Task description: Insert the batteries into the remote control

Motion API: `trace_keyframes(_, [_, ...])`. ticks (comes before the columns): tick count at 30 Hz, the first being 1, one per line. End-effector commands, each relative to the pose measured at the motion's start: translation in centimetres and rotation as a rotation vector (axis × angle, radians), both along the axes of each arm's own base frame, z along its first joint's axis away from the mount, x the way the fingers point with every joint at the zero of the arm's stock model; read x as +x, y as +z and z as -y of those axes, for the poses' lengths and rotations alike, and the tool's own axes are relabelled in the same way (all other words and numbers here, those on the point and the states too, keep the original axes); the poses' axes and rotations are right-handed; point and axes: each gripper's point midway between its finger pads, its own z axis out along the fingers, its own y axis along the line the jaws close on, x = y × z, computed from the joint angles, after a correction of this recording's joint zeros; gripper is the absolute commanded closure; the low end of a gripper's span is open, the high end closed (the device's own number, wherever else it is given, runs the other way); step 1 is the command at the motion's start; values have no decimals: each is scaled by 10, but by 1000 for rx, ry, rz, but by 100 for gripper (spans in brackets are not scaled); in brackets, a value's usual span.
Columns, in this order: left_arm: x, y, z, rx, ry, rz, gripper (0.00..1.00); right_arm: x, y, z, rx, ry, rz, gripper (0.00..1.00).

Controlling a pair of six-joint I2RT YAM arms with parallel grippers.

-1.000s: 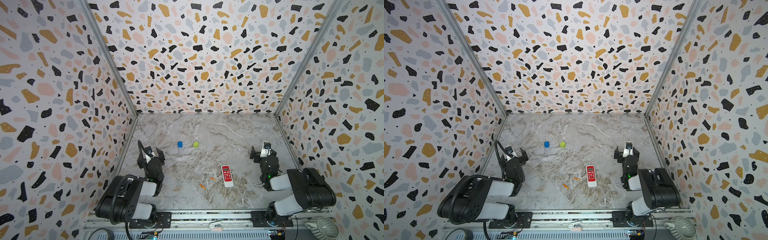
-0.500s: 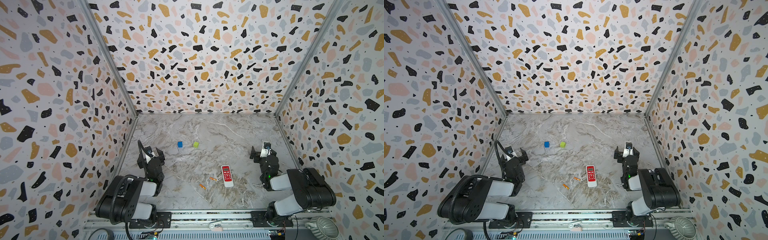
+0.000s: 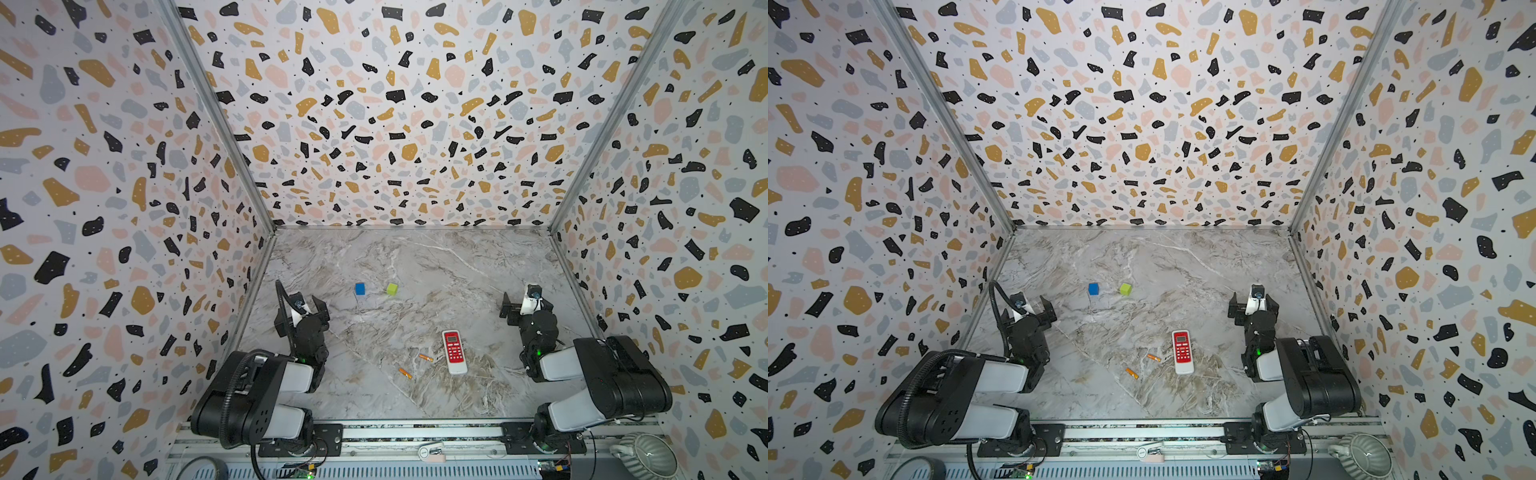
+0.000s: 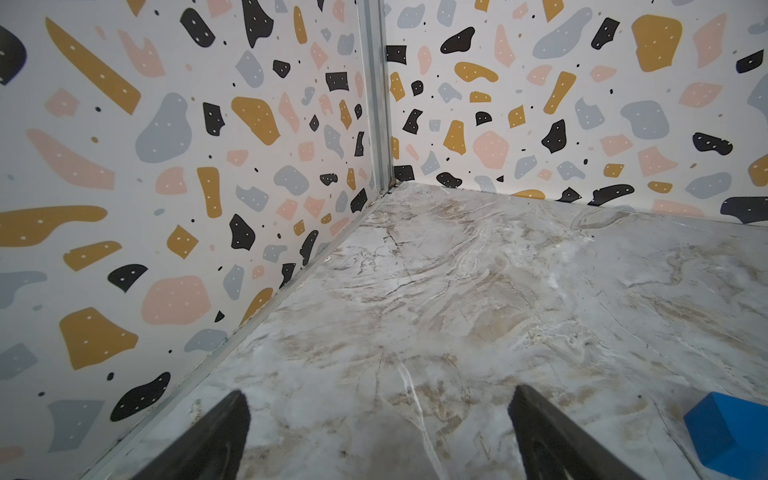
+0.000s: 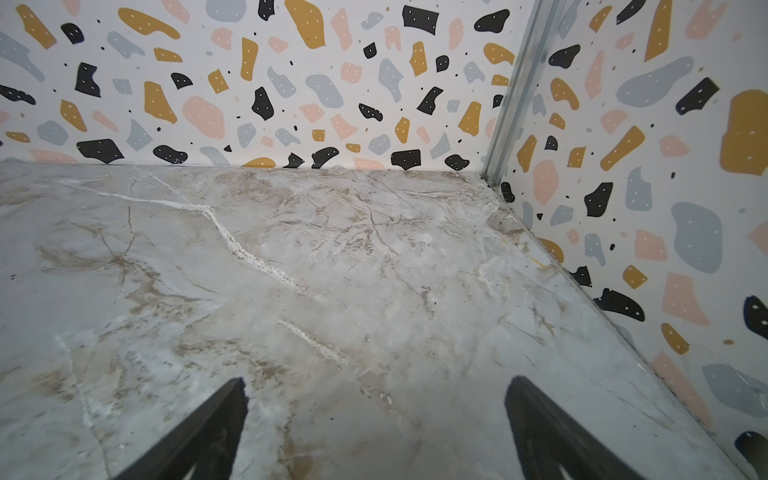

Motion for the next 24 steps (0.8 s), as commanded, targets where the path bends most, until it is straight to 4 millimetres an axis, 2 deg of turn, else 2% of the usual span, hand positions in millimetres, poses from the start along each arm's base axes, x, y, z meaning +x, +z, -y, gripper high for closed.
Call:
trace_keyframes(1, [2, 14, -2, -20, 11, 66, 1, 3, 11, 0, 4, -8, 35, 1])
trace_keyframes(10, [1, 15, -2, -19, 8, 69, 0, 1, 14, 1, 3, -9, 51, 1])
trace_keyframes(13, [2, 18, 1, -13, -12, 69, 0, 9, 19, -6, -21, 16, 10, 1])
trace_keyframes(15, [6, 23, 6, -6, -43, 56, 0, 12, 26, -11, -44, 22, -3, 1])
trace_keyframes(19, [19, 34, 14, -18, -72, -20, 1, 0, 49, -23, -78, 33, 31, 1])
trace_keyframes(24, [22, 54, 40, -128, -171, -23, 0, -9, 67, -30, 75, -4, -21, 1])
